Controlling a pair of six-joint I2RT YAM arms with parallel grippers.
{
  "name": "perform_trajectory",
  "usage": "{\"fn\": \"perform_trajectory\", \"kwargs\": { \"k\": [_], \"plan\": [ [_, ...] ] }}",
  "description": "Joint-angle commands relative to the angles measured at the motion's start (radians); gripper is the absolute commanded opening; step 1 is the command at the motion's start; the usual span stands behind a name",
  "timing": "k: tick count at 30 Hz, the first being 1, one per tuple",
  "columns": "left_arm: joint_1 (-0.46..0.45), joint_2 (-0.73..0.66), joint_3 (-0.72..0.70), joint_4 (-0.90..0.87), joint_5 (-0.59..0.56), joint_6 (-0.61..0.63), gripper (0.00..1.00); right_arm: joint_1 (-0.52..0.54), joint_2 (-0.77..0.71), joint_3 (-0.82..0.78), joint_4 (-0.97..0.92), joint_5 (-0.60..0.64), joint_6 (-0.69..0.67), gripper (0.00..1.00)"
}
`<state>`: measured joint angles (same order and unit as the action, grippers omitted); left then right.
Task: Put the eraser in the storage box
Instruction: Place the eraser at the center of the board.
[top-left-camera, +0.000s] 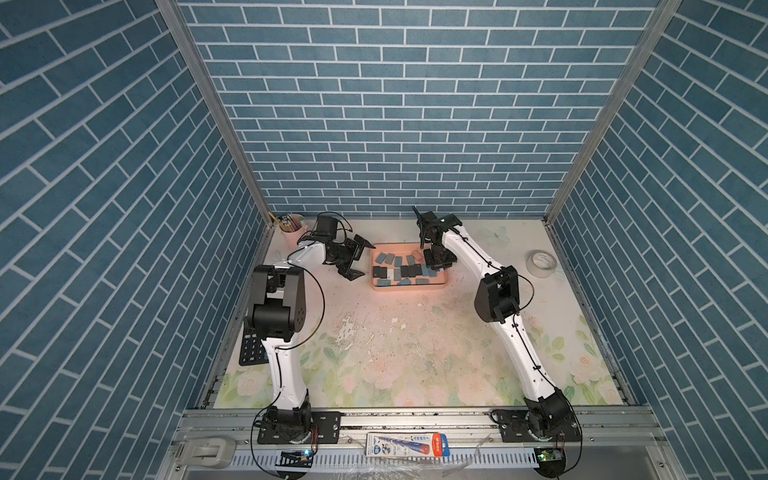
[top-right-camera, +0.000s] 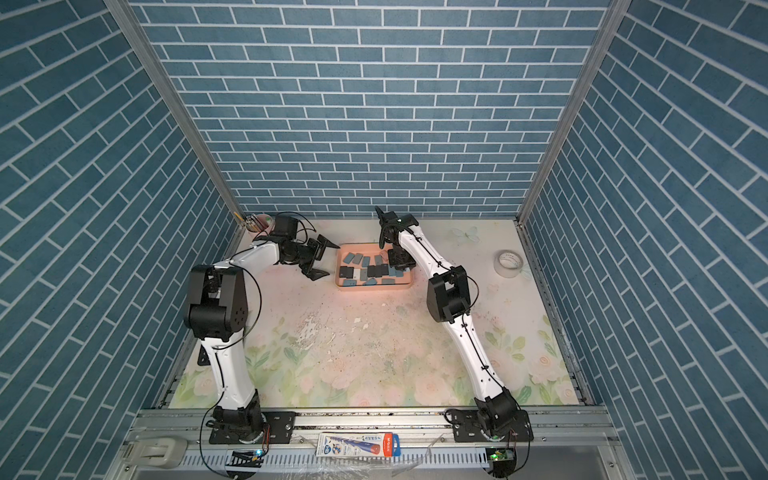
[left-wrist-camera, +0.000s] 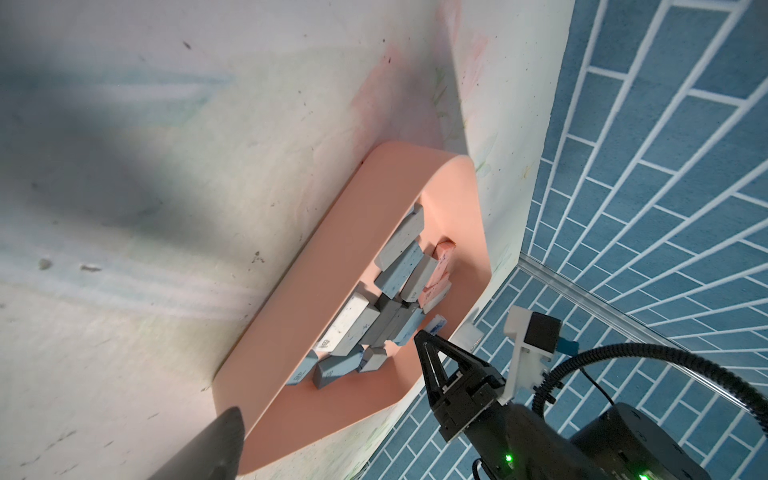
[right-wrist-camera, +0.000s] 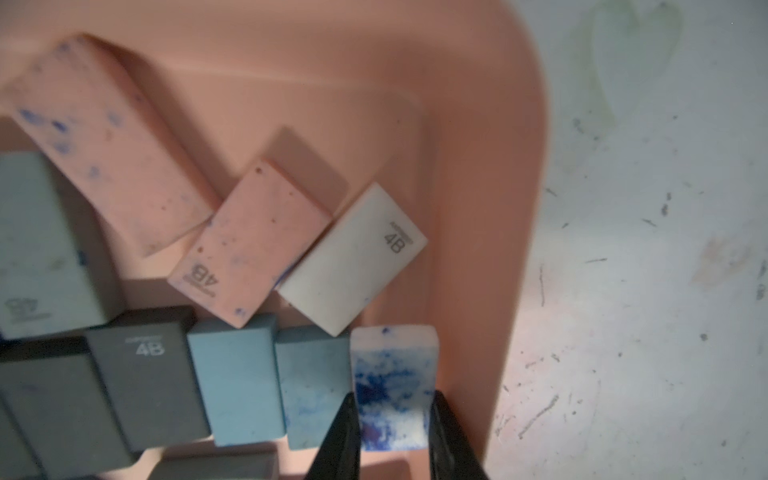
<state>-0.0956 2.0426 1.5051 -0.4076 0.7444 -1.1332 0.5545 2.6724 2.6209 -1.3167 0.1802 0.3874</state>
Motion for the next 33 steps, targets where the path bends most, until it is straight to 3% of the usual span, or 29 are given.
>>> {"fn": "perform_trajectory", "kwargs": {
  "k": [1,19,33],
  "plan": [
    [0.007,0.004,0.010,-0.019,-0.004,0.008,1.00,0.001,0.027,-0.013,-0.025,0.015,0.013,0.28],
    [0.007,0.008,0.015,-0.016,-0.004,0.007,1.00,0.005,-0.008,-0.038,-0.033,0.008,0.059,0.36],
    [0.007,0.002,0.010,-0.016,-0.004,0.008,1.00,0.005,-0.044,0.028,-0.040,0.027,0.056,0.38]
  ]
}}
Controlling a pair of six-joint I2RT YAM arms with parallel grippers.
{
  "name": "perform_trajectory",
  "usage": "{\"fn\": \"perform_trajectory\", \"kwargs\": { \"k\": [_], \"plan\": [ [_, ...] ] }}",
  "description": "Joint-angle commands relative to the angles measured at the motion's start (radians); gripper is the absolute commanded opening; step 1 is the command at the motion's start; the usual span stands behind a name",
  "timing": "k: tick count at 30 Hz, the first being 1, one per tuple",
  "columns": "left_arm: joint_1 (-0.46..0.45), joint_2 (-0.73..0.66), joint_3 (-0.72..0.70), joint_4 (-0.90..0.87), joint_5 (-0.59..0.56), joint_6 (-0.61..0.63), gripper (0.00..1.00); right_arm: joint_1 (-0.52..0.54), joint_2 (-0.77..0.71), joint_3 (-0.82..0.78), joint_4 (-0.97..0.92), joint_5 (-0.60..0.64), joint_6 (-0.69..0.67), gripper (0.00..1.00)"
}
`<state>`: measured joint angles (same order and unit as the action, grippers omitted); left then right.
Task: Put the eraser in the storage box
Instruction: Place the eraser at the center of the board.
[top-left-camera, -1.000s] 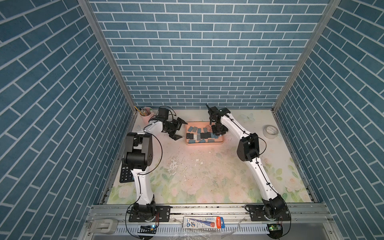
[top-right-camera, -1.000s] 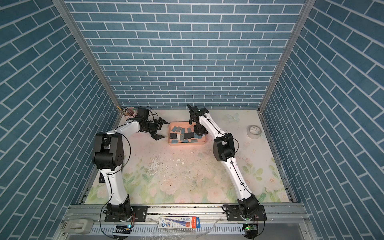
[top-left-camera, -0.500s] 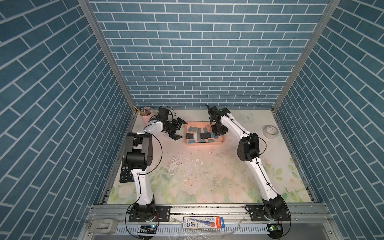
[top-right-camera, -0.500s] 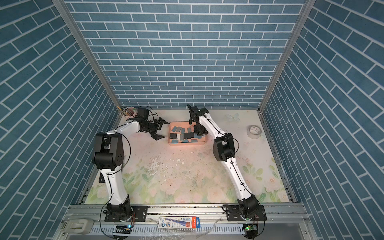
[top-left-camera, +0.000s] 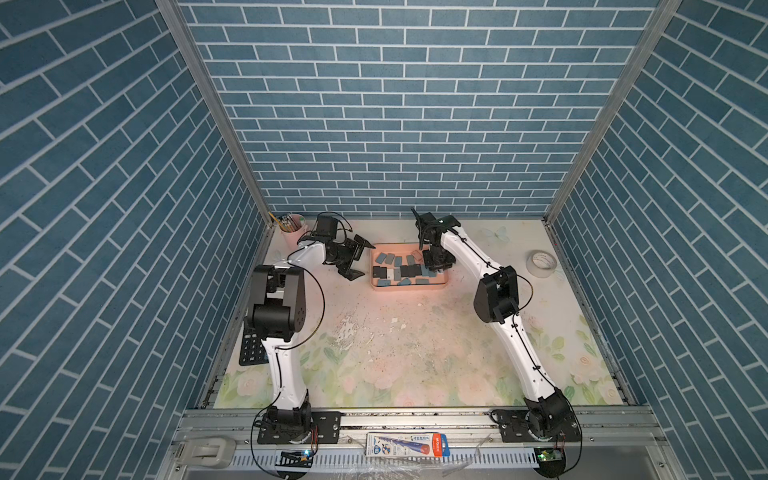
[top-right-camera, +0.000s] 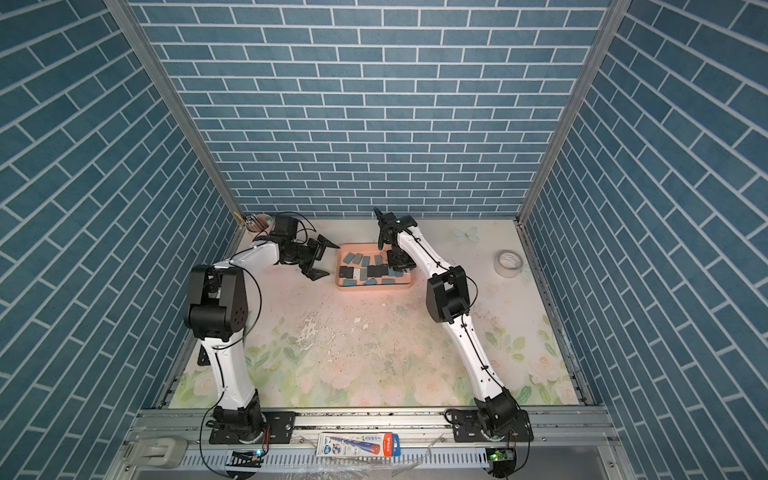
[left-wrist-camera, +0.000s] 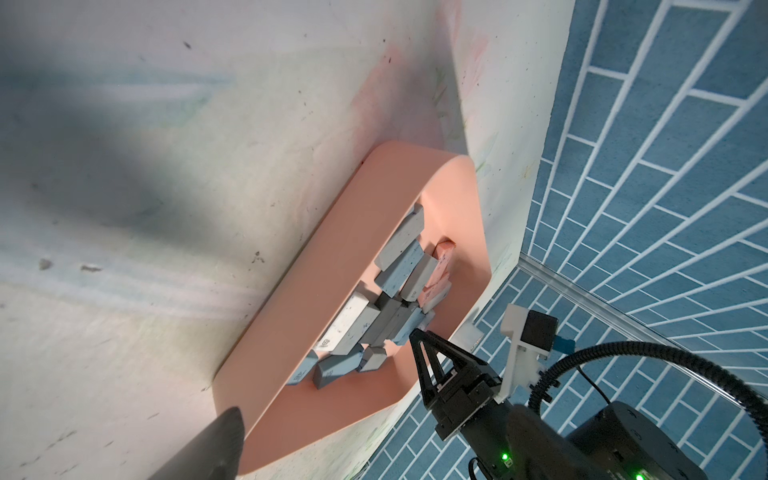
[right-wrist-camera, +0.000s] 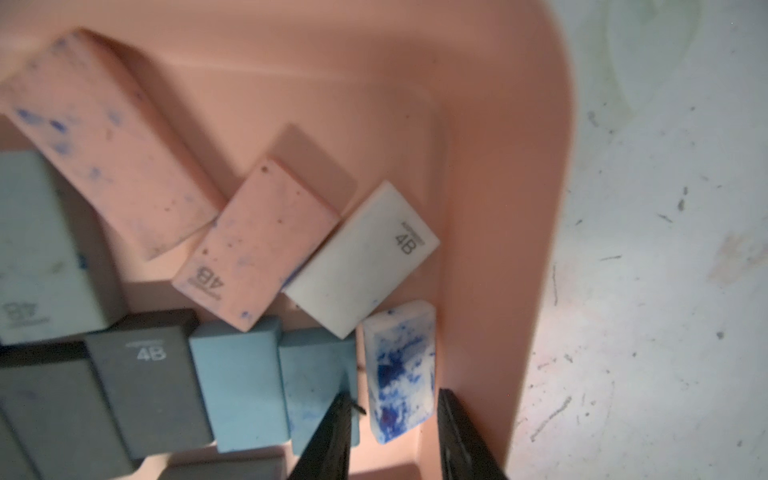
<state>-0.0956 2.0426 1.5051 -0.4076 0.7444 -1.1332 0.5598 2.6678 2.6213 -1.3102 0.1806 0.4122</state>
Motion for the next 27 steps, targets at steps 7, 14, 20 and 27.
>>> {"fn": "perform_trajectory", "kwargs": {
  "k": [7,14,20,27],
  "plan": [
    [0.008,-0.002,0.011,-0.022,-0.005,0.009,1.00,-0.006,-0.074,0.037,0.059,-0.061,0.037,0.52],
    [0.019,-0.017,0.005,-0.030,-0.005,0.014,1.00,-0.011,-0.052,0.048,0.148,-0.151,0.058,0.63],
    [0.033,-0.033,-0.011,-0.035,-0.007,0.019,1.00,-0.023,-0.027,0.054,0.183,-0.186,0.077,0.67],
    [0.038,-0.037,-0.013,-0.044,-0.010,0.024,1.00,-0.028,-0.024,0.009,0.187,-0.199,0.085,0.68]
  ]
}}
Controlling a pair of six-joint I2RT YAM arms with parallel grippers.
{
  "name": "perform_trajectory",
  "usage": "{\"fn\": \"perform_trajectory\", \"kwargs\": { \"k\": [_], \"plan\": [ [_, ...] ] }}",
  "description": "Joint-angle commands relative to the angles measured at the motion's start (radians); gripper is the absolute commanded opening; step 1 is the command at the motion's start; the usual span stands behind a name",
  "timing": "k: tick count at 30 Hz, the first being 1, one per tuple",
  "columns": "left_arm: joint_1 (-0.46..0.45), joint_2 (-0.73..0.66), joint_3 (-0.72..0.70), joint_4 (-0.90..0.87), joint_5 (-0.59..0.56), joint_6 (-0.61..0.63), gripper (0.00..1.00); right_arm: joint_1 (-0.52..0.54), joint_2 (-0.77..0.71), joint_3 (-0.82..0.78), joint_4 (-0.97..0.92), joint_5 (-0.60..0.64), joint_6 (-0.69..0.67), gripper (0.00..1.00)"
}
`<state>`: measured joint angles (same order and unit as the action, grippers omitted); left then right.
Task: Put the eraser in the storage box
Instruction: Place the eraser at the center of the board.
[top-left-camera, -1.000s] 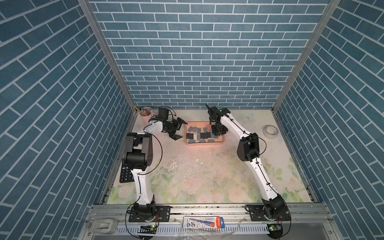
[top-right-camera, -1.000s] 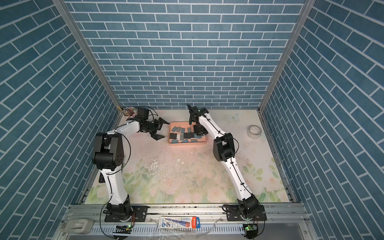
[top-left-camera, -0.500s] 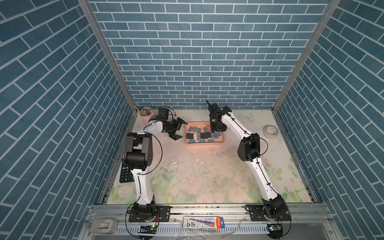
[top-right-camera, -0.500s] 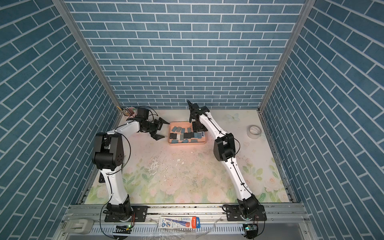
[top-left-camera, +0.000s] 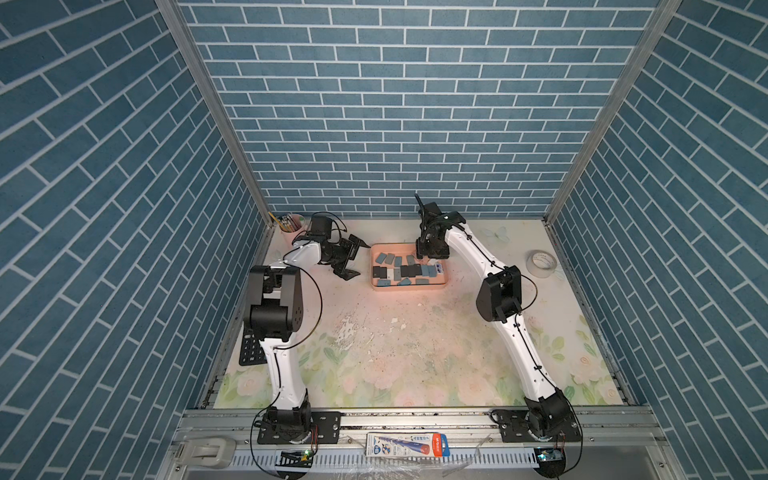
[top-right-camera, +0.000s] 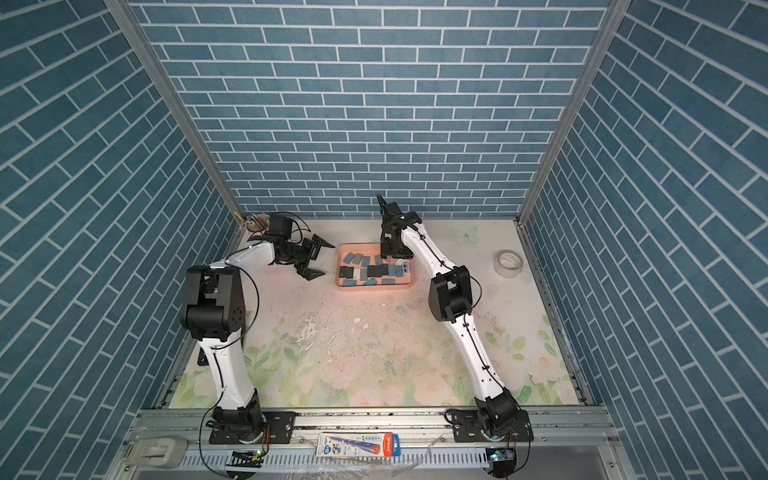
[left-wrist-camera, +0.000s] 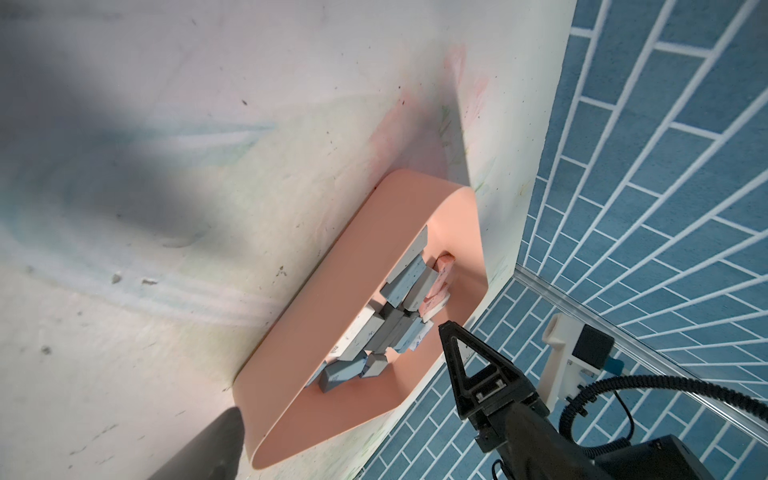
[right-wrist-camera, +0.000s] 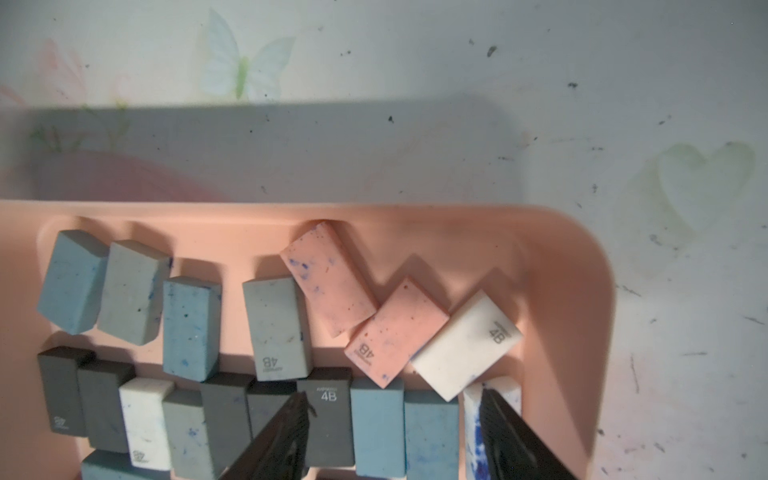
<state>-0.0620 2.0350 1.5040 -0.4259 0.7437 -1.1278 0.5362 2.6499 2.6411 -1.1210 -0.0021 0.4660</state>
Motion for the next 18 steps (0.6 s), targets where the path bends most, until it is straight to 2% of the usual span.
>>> {"fn": "perform_trajectory", "kwargs": {
  "k": [1,18],
  "plan": [
    [0.005,-0.029,-0.012,-0.027,-0.009,0.019,1.00,-0.004,-0.007,-0.017,0.000,-0.020,0.031,0.68],
    [0.005,-0.033,-0.019,-0.024,-0.011,0.019,0.99,-0.001,-0.064,-0.176,0.042,-0.054,0.029,0.73]
  ]
}}
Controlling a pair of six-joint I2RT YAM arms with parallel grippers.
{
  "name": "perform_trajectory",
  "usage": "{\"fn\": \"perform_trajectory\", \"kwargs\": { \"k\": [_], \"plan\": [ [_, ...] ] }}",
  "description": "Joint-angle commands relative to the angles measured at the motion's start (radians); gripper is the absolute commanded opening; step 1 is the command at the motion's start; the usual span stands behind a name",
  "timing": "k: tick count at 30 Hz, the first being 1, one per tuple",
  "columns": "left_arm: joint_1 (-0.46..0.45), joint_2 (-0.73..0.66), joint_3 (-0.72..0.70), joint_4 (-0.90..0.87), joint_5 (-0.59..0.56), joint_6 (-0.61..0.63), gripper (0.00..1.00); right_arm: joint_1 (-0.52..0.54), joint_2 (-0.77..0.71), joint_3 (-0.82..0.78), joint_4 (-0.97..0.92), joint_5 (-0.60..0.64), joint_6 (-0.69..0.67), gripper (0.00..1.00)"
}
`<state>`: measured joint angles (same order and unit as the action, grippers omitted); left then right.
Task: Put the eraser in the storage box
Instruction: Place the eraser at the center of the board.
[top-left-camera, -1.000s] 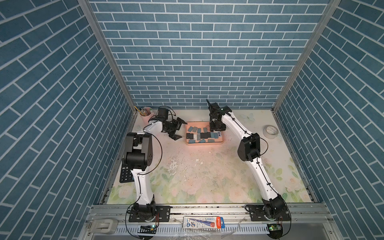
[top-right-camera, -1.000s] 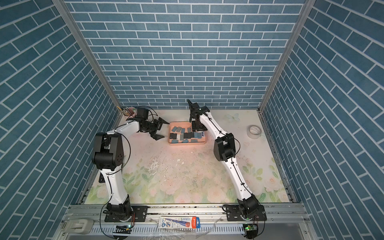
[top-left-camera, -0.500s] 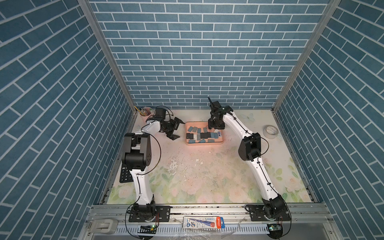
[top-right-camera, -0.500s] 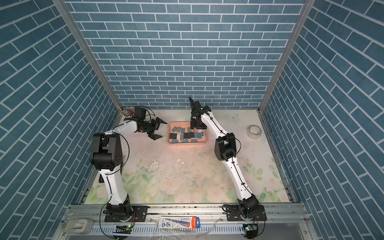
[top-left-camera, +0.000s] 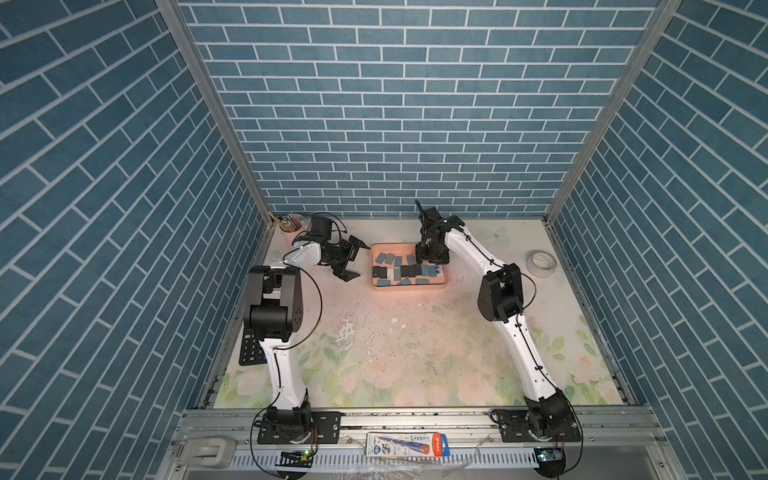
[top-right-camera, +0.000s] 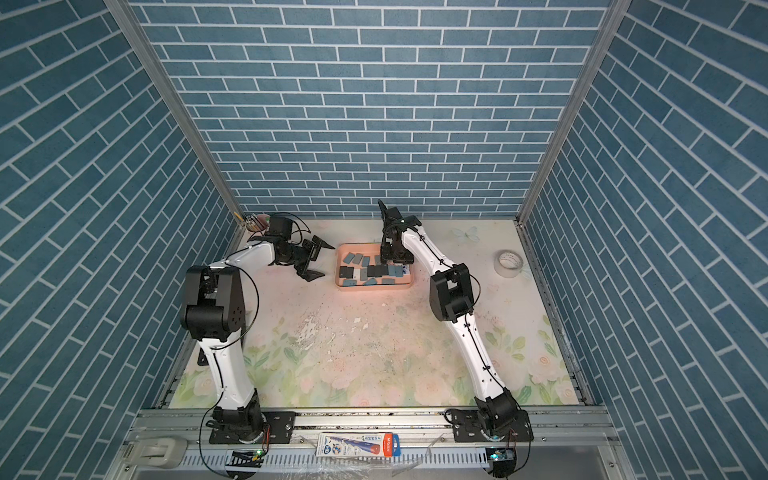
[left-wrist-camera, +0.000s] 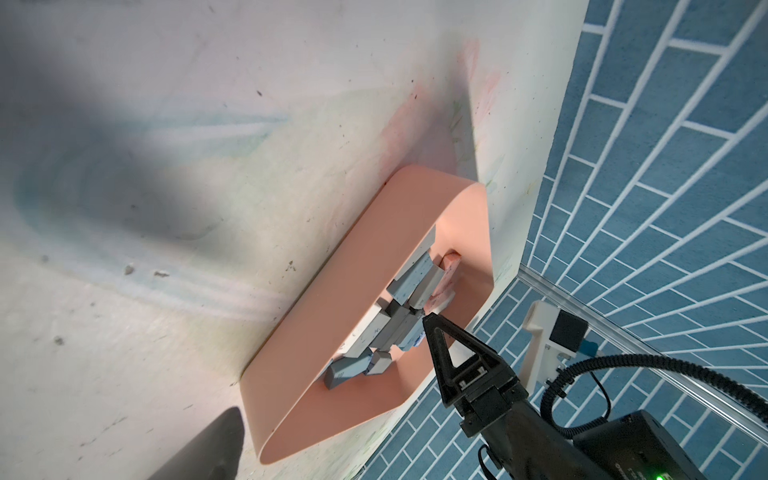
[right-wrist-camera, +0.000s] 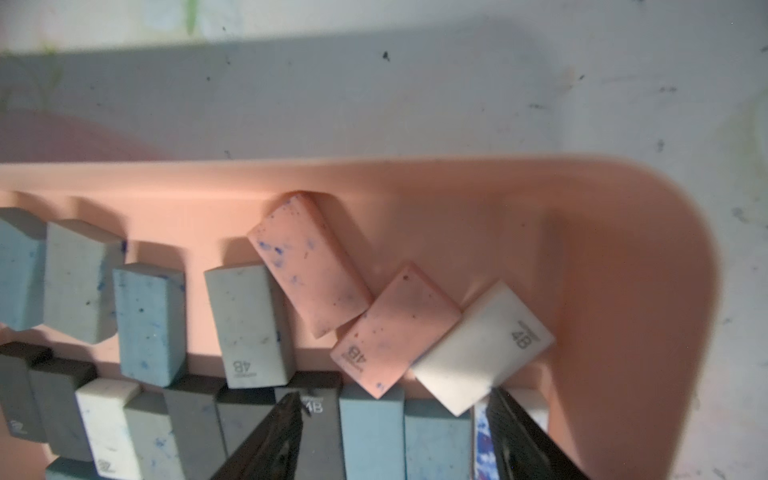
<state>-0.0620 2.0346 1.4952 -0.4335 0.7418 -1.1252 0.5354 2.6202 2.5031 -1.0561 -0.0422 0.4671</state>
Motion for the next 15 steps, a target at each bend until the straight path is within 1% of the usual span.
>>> {"fn": "perform_trajectory", "kwargs": {
  "k": [1,7,9,15],
  "plan": [
    [0.005,-0.034,-0.009,-0.016,-0.009,0.018,1.00,0.001,-0.041,-0.044,-0.016,-0.016,0.025,0.73],
    [0.004,-0.038,0.011,-0.029,-0.013,0.019,1.00,0.000,-0.028,0.050,-0.063,0.001,0.002,0.74],
    [0.004,-0.041,0.020,-0.039,-0.018,0.050,1.00,0.000,-0.032,0.069,-0.065,0.009,-0.001,0.74],
    [0.004,-0.053,0.042,-0.044,-0.022,0.053,1.00,-0.002,-0.036,0.153,-0.086,0.021,-0.017,0.76]
  ]
}}
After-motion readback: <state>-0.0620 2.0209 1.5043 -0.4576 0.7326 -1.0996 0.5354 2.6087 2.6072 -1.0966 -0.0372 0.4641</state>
